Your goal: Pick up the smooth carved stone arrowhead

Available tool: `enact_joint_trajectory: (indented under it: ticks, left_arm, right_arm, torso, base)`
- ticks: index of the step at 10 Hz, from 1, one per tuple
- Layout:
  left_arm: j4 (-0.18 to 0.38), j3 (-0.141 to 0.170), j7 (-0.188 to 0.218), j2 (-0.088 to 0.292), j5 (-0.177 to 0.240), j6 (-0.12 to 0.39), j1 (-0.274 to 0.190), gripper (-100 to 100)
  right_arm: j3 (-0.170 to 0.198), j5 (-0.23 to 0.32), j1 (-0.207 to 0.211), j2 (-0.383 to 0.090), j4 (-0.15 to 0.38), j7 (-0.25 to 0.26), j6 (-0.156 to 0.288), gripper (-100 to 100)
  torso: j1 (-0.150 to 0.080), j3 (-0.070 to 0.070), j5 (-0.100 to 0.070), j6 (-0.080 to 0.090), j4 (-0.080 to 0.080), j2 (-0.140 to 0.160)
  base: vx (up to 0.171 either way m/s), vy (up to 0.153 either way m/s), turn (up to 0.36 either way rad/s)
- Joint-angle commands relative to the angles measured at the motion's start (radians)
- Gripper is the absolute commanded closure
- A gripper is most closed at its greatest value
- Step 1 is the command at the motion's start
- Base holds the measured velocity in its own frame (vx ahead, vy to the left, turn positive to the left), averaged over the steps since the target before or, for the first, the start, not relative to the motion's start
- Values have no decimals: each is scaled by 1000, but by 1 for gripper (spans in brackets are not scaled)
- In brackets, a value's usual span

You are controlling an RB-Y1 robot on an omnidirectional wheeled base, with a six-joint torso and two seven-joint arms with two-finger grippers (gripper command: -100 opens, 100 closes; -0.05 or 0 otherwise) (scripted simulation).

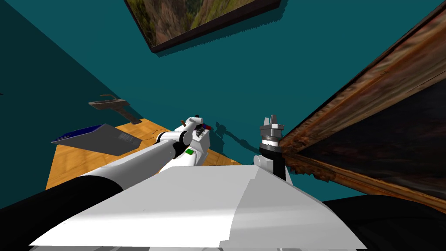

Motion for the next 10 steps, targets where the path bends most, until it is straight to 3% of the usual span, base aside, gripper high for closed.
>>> enact_joint_trajectory:
  ticks: [1,2,3,7,8,9,10]
  left_arm:
    - [39,-1,1,6,3,-27,-9,-100]
    - [23,-1,2,3,2,-14,-5,-100]
    - [28,-1,2,4,2,-19,-6,100]
    - [27,-1,2,4,2,-19,-7,100]
    - [27,-1,2,4,2,-20,-7,0]
    - [29,7,-7,15,0,10,-36,100]
    - [27,7,-7,15,0,10,-36,100]
  right_arm:
    - [0,0,0,0,0,0,0,0]
    - [0,0,0,0,0,0,0,0]
    - [0,0,0,0,0,0,0,0]
    - [0,0,0,0,0,0,0,0]
    - [0,0,0,0,0,0,0,0]
    - [0,0,0,0,0,0,0,0]
    - [0,0,0,0,0,0,0,0]
  torso:
    - [0,0,0,0,0,0]
    - [0,0,0,0,0,0]
    - [-1,1,0,0,0,1]
    - [-1,0,0,0,-1,0]
    - [-1,-1,0,0,-1,0]
    - [-1,-1,0,0,-1,0]
    - [-2,1,-1,0,0,1]
  base:
    - [25,17,-5]
    - [10,7,0]
    - [0,0,0]
    - [0,0,0]
    - [0,0,0]
    - [-27,-19,26]
    - [-35,-23,19]
